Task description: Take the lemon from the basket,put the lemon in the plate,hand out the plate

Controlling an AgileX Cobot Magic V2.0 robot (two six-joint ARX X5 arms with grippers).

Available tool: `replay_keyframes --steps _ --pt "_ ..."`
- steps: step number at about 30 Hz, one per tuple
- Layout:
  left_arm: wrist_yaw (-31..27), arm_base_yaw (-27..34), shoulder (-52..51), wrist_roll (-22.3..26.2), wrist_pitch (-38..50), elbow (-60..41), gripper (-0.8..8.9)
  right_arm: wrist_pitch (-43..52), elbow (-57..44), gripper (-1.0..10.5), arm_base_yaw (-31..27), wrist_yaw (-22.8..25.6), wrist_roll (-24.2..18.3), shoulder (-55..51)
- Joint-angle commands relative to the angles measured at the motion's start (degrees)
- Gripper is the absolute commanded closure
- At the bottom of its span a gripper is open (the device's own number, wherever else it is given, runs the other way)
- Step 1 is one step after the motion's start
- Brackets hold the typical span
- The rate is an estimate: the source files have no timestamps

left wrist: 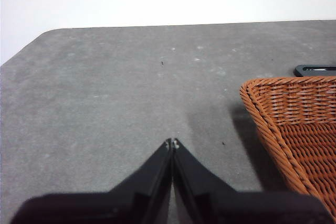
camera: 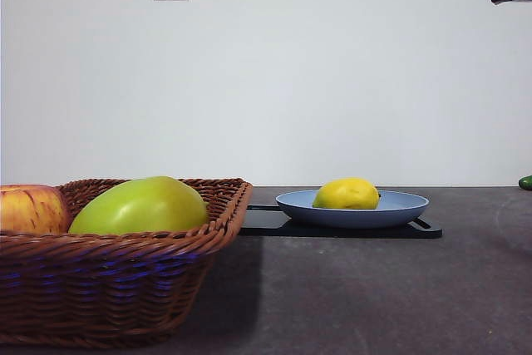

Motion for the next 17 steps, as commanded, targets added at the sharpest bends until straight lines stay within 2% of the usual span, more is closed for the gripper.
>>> replay_keyframes --steps 1,2,5,8,10,17 --pt "0.02 0.2 -0.11 -0.37 0.55 -0.66 8.05 0.55 0.52 9.4 0.37 0.11 0.55 0.15" --pt "0.0 0.2 -0.11 -0.37 0.55 -0.66 8.05 0.52 0.52 9.4 0.37 0.11 0.48 0.09" --pt "0.02 0.2 -0.11 -0.37 0.55 -0.66 8.05 -0.72 0.48 9.4 -0.17 0.59 -3.85 -2.67" --pt "0.02 0.2 -0.11 -0.37 0.52 -0.66 8.05 -2.97 -0.61 9.4 -2.93 -0.85 -6.75 -8.17" --pt "0.02 0.2 -0.11 -0.37 0.52 -0.66 8.05 -2.99 -2.43 9.4 -6.12 -3.48 -6.78 -11.52" --pt "0.02 0.2 -0.11 -0.37 0.52 -0.66 8.05 -2.91 -11.96 9.4 -22.64 -18.58 -6.71 -22.6"
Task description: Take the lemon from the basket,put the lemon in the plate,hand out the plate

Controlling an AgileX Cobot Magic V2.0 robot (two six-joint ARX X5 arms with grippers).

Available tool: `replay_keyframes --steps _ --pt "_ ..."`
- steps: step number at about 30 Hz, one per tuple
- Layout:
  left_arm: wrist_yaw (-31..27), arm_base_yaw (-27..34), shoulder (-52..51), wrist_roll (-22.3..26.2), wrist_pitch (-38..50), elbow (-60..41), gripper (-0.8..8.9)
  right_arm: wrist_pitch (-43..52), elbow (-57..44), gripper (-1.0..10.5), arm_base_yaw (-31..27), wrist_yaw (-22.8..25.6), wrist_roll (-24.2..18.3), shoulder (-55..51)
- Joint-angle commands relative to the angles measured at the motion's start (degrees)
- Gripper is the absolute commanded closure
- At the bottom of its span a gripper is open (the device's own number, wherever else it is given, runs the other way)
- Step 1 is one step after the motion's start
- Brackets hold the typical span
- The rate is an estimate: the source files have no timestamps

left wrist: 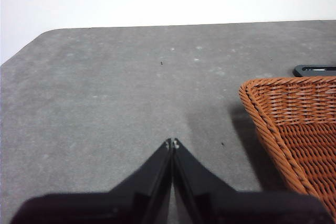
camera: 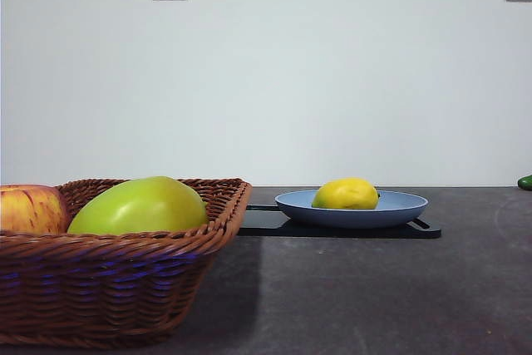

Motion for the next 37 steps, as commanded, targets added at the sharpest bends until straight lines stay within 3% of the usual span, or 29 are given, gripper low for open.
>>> replay_keyframes --steps 1,10,37 --pt "0.02 0.2 -0.11 -0.37 0.52 -0.66 8.05 0.76 -3.39 9.4 -5.73 -5.14 -0.44 -3.28" --pt "0.02 0.2 -0.11 -0.37 0.52 -0.66 8.05 0.92 -13.0 9.4 -14.08 -6.49 -0.04 -8.66" --pt "0.02 0.2 -0.11 -0.37 0.52 -0.66 8.05 2.16 -16.13 9.4 -14.51 -6.29 1.22 -9.64"
